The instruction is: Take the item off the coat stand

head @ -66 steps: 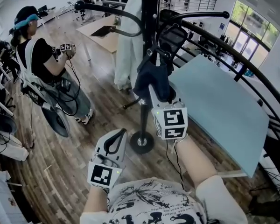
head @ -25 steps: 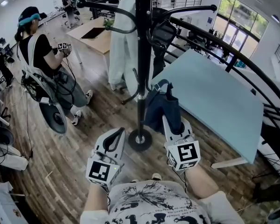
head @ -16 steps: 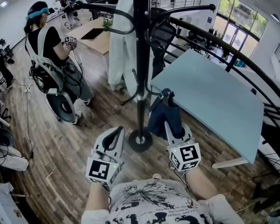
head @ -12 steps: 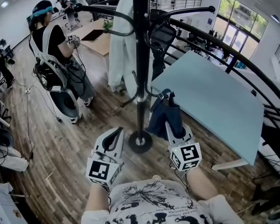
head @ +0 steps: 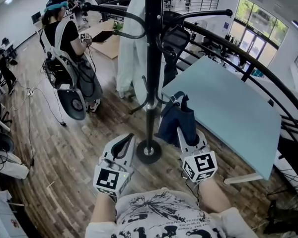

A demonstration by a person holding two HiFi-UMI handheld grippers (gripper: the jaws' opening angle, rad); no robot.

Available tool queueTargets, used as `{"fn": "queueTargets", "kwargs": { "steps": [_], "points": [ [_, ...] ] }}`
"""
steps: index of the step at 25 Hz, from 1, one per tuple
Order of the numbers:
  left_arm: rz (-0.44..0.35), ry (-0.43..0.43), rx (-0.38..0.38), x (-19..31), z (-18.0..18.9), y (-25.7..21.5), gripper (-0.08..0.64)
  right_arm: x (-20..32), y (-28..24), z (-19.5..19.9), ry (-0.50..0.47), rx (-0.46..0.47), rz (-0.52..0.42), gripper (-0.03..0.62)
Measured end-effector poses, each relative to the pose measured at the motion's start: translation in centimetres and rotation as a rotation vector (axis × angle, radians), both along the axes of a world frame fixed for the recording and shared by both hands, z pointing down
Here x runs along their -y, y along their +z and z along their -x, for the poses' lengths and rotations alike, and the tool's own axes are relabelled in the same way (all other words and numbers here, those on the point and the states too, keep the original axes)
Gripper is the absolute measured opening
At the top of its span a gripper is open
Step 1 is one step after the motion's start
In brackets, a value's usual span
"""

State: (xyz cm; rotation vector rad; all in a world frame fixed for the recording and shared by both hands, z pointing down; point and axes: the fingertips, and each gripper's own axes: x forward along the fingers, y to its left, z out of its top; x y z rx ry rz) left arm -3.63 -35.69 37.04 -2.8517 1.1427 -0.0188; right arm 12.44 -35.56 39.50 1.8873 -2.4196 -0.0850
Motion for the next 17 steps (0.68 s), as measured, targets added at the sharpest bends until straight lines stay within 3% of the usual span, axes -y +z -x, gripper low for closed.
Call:
{"fn": "queueTargets", "kwargs": {
  "steps": [17],
  "points": [
    [0.008,-0.038,0.013,0.6,0.1,0.7,0.005,0.5,-0.3,0.1,-0.002,-0.052,-0.011,0.018]
  ]
}}
